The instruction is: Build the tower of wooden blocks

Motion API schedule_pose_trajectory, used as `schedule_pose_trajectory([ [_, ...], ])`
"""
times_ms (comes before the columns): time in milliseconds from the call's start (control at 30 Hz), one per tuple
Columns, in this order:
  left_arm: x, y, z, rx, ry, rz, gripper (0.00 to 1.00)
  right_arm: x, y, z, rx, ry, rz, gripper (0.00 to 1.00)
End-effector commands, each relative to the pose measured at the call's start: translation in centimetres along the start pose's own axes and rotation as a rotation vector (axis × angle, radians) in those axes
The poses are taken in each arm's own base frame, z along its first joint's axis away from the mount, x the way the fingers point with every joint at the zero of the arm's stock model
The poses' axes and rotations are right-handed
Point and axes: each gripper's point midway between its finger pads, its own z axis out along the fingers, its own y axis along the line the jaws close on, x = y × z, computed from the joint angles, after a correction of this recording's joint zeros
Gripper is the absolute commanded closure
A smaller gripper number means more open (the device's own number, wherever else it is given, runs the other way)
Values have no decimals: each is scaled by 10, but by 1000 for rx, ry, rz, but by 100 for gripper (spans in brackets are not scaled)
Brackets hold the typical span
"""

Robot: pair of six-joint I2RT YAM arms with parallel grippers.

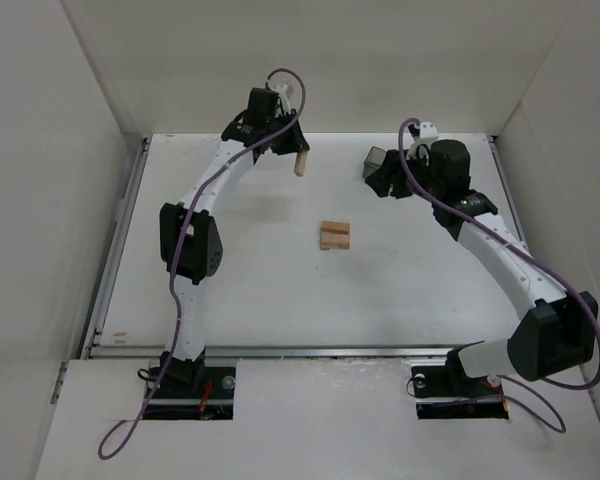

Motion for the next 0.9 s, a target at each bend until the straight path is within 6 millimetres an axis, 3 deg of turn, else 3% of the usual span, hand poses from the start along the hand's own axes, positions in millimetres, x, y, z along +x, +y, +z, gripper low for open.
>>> schedule_pose_trajectory([
  [0,-46,-58,-61,159,-131,-57,100,-23,62,14,-209,-101,33,38],
  [100,-63,-67,-82,158,-194,-74,100,-36,99,21,-290,-157,92,38],
  [200,-64,-81,-91,126,-232,-50,100,-47,130,25,-371,-208,148,38],
  [300,-62,-91,-98,131,-242,-31,100,-52,150,30,-400,-227,171,36],
  [433,-53,-84,-94,111,-221,-48,100,-61,165,38,-440,-245,188,29],
  [633,-44,-92,-94,122,-207,-39,100,-60,164,63,-398,-221,230,28],
  [867,-46,-94,-99,128,-214,-46,100,-53,150,72,-313,-195,272,30],
])
